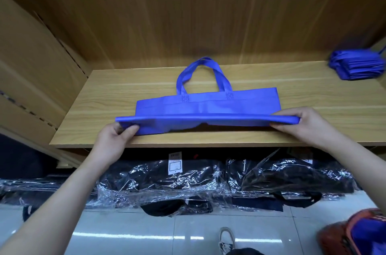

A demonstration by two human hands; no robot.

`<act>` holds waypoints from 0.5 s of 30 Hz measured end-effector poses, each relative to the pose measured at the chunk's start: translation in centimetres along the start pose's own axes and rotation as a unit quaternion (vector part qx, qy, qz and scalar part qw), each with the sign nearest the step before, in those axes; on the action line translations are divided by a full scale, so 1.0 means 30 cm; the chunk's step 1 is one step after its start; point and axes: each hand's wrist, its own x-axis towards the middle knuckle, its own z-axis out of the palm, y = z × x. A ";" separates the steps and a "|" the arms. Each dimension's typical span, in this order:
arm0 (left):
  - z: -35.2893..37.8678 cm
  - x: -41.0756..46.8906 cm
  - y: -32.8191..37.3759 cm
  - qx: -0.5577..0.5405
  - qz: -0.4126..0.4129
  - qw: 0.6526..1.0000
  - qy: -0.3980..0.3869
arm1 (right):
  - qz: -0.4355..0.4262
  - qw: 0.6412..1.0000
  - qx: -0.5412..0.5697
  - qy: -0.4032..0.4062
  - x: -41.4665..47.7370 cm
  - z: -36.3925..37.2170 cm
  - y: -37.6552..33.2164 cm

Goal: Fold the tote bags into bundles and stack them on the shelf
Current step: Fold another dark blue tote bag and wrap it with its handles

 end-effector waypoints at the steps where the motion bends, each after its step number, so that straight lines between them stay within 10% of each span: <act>1: 0.012 0.006 0.008 0.005 -0.010 1.000 0.023 | 0.014 0.999 0.025 0.032 0.004 0.007 -0.011; 6: 0.041 0.048 -0.001 0.133 -0.002 0.986 0.103 | 0.070 0.978 -0.064 0.184 0.044 0.069 -0.021; 15: 0.042 0.025 0.033 0.305 0.007 0.928 0.213 | 0.135 0.935 -0.272 0.181 0.054 0.140 -0.053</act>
